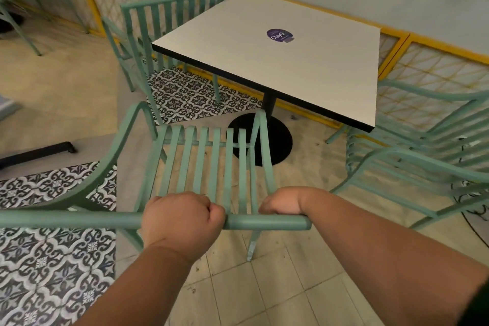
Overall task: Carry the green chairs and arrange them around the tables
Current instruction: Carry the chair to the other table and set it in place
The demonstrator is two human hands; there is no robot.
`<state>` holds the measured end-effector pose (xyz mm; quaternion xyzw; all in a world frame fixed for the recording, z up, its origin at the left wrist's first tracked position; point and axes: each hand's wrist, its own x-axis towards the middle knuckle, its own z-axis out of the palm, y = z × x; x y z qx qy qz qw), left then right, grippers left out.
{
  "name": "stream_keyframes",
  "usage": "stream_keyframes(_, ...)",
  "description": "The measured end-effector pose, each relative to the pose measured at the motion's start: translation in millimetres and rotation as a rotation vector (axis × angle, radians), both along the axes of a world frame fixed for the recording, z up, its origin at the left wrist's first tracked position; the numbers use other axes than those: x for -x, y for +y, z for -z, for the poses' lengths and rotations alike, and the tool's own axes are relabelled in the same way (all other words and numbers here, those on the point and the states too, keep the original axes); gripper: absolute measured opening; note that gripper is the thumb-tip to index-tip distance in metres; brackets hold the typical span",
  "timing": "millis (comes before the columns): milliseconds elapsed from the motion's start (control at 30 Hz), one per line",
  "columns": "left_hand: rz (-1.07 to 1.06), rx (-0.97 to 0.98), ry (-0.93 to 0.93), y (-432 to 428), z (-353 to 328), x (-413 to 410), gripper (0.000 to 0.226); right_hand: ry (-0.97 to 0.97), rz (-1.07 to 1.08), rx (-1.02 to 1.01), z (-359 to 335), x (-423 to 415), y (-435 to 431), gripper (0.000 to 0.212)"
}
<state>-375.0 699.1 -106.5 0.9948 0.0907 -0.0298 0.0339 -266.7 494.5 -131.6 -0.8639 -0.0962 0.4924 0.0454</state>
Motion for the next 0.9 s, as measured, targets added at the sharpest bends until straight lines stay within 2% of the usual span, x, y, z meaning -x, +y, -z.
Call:
stream_keyframes(100, 0.038, 0.016, 0.002, 10, -1, 4, 0.049, 0.013, -0.035, 0.015, 2, 7, 9, 0.046)
stream_keyframes(133, 0.051, 0.024, 0.004, 14, 0, 5, 0.049, 0.015, -0.069, 0.036, 2, 10, 12, 0.049)
stream_keyframes(233, 0.091, 0.026, 0.008, 27, 1, 9, 0.048, 0.019, -0.105, 0.05, 10, 17, 19, 0.074)
stream_keyframes(267, 0.101, 0.026, 0.003, 31, 1, 10, 0.047, 0.021, -0.091, 0.04, 11, 19, 21, 0.074)
stream_keyframes(333, 0.112, 0.034, -0.016, 34, 1, 12, 0.046, 0.018, -0.07, 0.029, 10, 24, 23, 0.066)
stream_keyframes(500, 0.147, 0.024, -0.031, 47, 0, 14, 0.045, 0.026, 0.008, -0.012, 21, 35, 31, 0.061)
stream_keyframes(600, 0.197, 0.029, -0.071, 61, 0, 15, 0.047, -0.018, 0.145, -0.077, 26, 43, 39, 0.048)
stream_keyframes(767, 0.201, -0.029, 0.004, 97, -2, 6, 0.047, 0.025, 0.169, -0.225, 26, 60, 71, 0.047)
stream_keyframes(833, 0.201, -0.003, 0.007, 106, -2, 3, 0.047, 0.03, 0.287, -0.271, 30, 61, 79, 0.046)
stream_keyframes(900, 0.216, 0.015, 0.005, 109, 1, 1, 0.044, 0.04, 0.304, -0.268, 31, 60, 81, 0.045)
